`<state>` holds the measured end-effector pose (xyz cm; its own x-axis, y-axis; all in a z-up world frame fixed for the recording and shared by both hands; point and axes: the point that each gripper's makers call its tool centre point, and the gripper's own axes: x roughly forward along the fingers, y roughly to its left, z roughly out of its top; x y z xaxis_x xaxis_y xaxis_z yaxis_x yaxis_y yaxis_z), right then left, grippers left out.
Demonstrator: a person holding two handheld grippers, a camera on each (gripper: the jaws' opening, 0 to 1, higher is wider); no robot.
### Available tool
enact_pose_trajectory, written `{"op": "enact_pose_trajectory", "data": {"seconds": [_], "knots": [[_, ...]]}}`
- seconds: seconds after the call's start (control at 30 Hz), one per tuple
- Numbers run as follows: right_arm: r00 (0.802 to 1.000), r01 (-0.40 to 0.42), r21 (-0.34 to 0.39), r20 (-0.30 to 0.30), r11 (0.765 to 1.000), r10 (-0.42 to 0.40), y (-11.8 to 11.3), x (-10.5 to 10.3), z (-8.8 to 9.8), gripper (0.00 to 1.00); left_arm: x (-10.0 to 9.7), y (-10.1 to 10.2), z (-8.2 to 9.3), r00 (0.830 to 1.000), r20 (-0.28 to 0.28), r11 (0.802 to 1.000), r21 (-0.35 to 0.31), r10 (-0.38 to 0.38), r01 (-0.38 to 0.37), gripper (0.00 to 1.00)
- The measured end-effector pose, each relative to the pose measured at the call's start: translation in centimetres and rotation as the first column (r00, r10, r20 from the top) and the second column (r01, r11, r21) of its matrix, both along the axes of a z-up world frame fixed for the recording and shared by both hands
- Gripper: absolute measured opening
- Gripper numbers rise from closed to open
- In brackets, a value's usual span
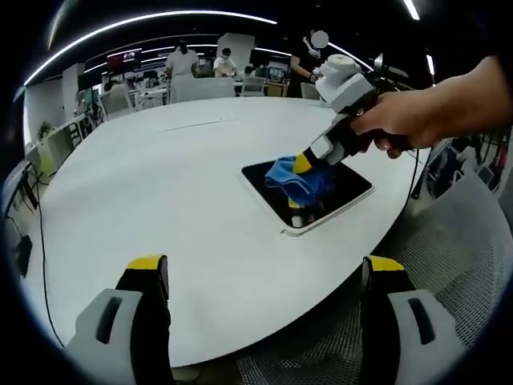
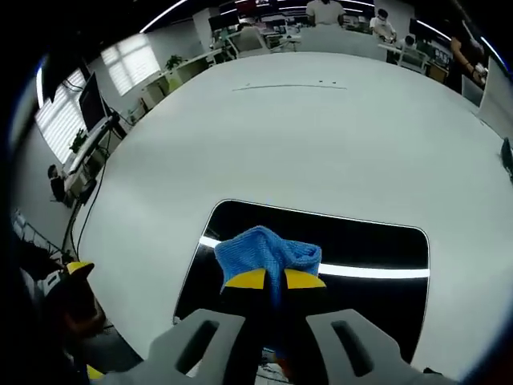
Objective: Wipe the mirror surface with the cleaning cloth until all visible marks leave the cleaned area.
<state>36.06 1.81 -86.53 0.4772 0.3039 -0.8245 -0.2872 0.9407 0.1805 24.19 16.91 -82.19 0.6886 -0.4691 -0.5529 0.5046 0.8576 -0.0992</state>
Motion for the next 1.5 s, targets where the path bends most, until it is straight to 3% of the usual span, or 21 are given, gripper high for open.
{"op": "enact_pose_trajectory", "data": {"seconds": [0.07,0.13,0.2,0.27,0.37,0.43,0.47,0.63,0.8,1.0,1.17,1.3,1.5], "knots": [[1.000,-0.006,0.009,-0.011,1.000,0.006,0.0,-1.0,0.0,0.01,0.6,0.2,0.9,0.998,0.058,1.000,-0.010,0.017,-0.016,0.99],[1.000,-0.017,0.010,-0.024,1.000,0.018,0.1,-2.0,0.0,0.01,0.6,0.3,0.8,0.998,0.057,1.000,-0.007,0.021,-0.021,0.99],[0.997,-0.075,-0.014,0.003,0.997,0.075,0.3,-2.6,0.0,0.01,0.4,0.5,0.4,0.999,0.036,1.000,-0.004,0.030,-0.030,0.99],[0.998,-0.070,-0.011,0.003,0.997,0.070,0.3,-3.1,0.0,0.01,0.3,0.4,0.3,0.999,0.028,1.000,0.003,0.027,-0.027,0.99],[0.995,-0.091,-0.041,0.025,0.995,0.092,0.4,-3.0,0.0,0.01,0.4,0.0,0.6,0.999,0.043,1.000,0.004,0.005,-0.005,0.99],[0.998,-0.061,-0.031,0.031,0.998,0.062,0.3,-2.9,0.0,0.01,0.5,-0.5,1.3,0.997,0.072,1.000,-0.019,-0.013,0.015,0.99],[0.999,-0.033,-0.018,0.035,0.999,0.034,0.3,-2.9,0.1,0.01,0.4,-0.6,1.2,0.998,0.067,1.000,-0.018,-0.015,0.016,0.99],[0.994,-0.072,-0.062,0.073,0.996,0.076,0.4,-3.0,0.2,0.01,0.4,-0.7,0.9,0.998,0.052,1.000,-0.004,-0.024,0.025,0.99],[0.998,-0.029,-0.041,0.046,0.999,0.031,0.4,-3.3,0.2,0.01,0.3,-0.9,0.9,0.998,0.055,0.999,0.001,-0.042,0.042,0.99],[0.998,-0.056,-0.033,0.023,0.998,0.056,0.9,-5.0,0.1,0.01,0.4,-0.7,0.8,0.999,0.040,1.000,0.000,-0.021,0.021,0.99],[0.996,-0.079,-0.040,0.045,0.996,0.081,1.1,-5.5,0.1,0.01,0.5,-0.9,1.1,0.998,0.050,1.000,-0.012,-0.024,0.025,0.99],[0.997,-0.069,-0.017,0.022,0.997,0.069,1.2,-6.0,0.1,0.01,-0.2,-1.8,0.2,0.996,-0.010,0.997,-0.005,-0.083,0.083,0.99],[0.996,-0.078,-0.011,0.031,0.997,0.078,1.4,-6.7,0.1,0.01,-0.1,-1.5,0.2,0.997,-0.001,0.997,0.000,-0.076,0.076,0.99]]}}
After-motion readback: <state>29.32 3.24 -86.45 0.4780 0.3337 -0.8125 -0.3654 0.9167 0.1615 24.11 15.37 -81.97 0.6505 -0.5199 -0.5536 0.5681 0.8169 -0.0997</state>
